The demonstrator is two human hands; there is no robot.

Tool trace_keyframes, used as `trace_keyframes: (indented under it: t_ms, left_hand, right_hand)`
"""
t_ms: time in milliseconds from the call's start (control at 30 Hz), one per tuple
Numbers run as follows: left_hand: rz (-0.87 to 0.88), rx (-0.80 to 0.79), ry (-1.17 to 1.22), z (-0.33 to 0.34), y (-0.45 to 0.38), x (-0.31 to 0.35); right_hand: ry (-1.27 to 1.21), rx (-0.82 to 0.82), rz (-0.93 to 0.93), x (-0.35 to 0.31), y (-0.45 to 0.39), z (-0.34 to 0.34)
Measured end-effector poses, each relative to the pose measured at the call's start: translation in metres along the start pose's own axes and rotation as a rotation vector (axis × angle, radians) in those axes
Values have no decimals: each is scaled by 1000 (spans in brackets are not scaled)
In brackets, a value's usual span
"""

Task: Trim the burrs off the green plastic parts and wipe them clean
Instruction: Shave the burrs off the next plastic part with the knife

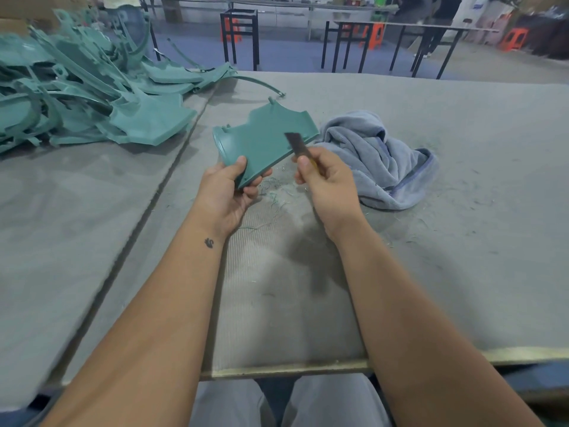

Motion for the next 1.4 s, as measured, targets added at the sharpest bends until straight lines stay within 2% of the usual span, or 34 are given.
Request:
trace_keyframes:
  t_ms: [67,233,367,500,633,700,867,933,1067,1133,1267,1400]
  left_hand:
    - [0,-2,5,0,0,0]
    - [-14,5,9,0,0,1]
    - [-18,10,4,0,1,0]
    - [-12,10,-7,1,0,0]
    - [-7,-11,-23,1,1,0]
    - [-4,-15,-22,1,0,0]
    - [-2,-8,-10,0,-1,0]
    - [-1,-10,-8,0,-1,0]
    - [-4,-23,-11,0,-2,0]
    - [-3,-23,-6,1,-2,-1]
    - [3,-26,-5,2,-1,0]
    - [5,-44,-20,3,0,0]
  right_hand:
    - [-29,54,2,0,1,-7]
    - [194,-100,-47,-5,2,11]
    - [67,29,-34,-7,2,-1]
    - [319,-137,-30,-3,3,16]
    - [134,50,-41,-8,3,2]
    - [142,75,-22,-7,4,-1]
    - [358,-108,9,1,3,13]
    - [289,-72,-9,-3,3,12]
    - [88,111,17,-4,4,-4]
    - [129,82,36,-1,4,-2]
    - [342,-106,31,2,3,14]
    - [126,61,-7,-3,4,1]
Point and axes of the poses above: each hand's wrist, its own y-axis away from the middle knuckle, its own z-axis out of the palm, x = y × z, the point moved 6 cm from there along -y, towards the middle knuckle, and after that the axes turned 10 degrees about -x, right-handed, at the moved point
